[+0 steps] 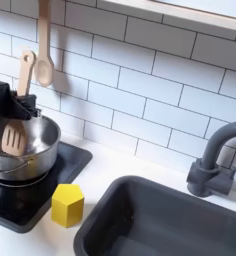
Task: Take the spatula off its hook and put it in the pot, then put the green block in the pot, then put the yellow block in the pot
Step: 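Take the spatula off its hook and put it in the pot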
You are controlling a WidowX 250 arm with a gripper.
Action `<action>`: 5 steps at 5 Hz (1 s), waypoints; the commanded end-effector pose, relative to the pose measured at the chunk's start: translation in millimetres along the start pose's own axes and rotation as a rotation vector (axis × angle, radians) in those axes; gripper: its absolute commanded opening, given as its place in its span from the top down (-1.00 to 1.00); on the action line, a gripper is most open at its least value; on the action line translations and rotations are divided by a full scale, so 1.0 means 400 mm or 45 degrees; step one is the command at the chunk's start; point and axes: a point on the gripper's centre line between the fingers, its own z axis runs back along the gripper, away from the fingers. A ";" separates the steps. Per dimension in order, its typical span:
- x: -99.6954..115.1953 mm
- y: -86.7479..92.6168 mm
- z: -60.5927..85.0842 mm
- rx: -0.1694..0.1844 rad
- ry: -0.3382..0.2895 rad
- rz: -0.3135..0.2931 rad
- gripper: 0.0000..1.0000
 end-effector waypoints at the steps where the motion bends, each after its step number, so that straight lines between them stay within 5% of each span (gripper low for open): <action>1: -0.030 0.002 -0.007 -0.004 0.017 0.001 1.00; 3: -0.055 -0.036 0.018 -0.085 0.023 -0.015 1.00; 5: -0.057 -0.067 0.048 -0.114 0.023 0.016 1.00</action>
